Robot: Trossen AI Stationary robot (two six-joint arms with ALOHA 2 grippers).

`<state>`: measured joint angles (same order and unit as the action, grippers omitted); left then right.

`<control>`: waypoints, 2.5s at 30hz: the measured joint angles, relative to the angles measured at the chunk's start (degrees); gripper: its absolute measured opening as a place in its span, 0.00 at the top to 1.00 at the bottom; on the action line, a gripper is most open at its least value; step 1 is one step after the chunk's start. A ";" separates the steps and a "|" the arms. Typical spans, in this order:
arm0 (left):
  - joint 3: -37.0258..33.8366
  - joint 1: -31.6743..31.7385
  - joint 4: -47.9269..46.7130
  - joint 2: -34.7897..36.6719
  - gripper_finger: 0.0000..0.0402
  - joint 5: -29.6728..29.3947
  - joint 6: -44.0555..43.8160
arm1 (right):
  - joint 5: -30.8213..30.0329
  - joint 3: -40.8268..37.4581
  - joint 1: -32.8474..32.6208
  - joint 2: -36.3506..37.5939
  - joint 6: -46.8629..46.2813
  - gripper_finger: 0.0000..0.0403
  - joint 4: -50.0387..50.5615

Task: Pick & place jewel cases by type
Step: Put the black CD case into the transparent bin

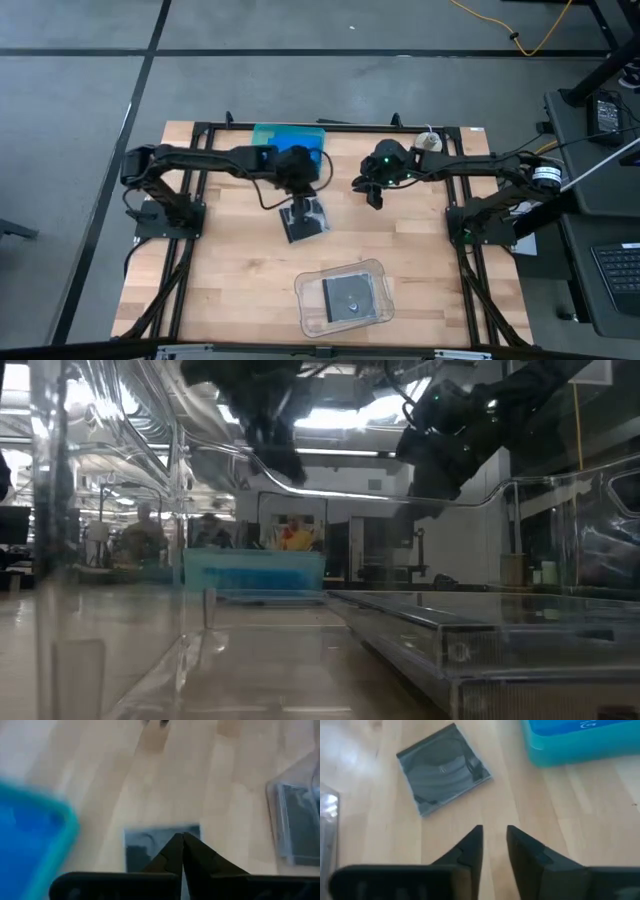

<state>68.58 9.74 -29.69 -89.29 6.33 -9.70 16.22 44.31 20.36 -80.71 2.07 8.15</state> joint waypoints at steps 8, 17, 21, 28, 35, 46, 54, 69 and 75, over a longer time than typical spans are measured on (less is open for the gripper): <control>-16.03 -4.58 8.41 5.55 0.99 -6.49 -31.68 | -2.96 0.09 0.17 -1.30 6.26 0.97 -0.25; -31.02 -9.53 32.08 6.51 0.98 -10.99 -61.67 | -2.24 0.07 0.15 -9.57 10.47 0.98 -1.65; -32.16 -11.31 32.64 6.53 0.92 -12.92 -65.94 | 0.35 0.07 0.15 -12.61 10.67 0.99 -3.80; -32.51 -15.00 30.99 6.75 0.74 -15.81 -71.23 | 2.02 3.33 -0.64 -15.47 12.20 0.98 -3.83; -32.51 -19.64 19.17 6.75 0.60 -23.95 -85.56 | 2.75 9.46 -1.45 -19.05 14.17 0.98 -2.44; -32.53 -21.09 15.78 5.15 0.52 -24.75 -89.52 | 5.19 10.78 -2.02 -24.46 14.88 0.98 -0.53; -32.33 -17.73 17.70 1.23 0.52 -21.61 -85.52 | 6.23 10.78 -2.30 -25.38 14.64 0.99 -0.07; -32.42 -11.64 24.36 0.08 0.53 -17.19 -77.18 | 6.53 10.78 -2.30 -27.13 14.52 0.99 -1.35; -32.44 -9.67 28.01 -1.92 0.53 -17.68 -75.75 | 9.24 10.98 -2.15 -28.99 13.03 0.99 -1.86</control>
<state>36.14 0.06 -1.68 -91.21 -11.35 -85.45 25.46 55.29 18.21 -109.70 15.09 6.29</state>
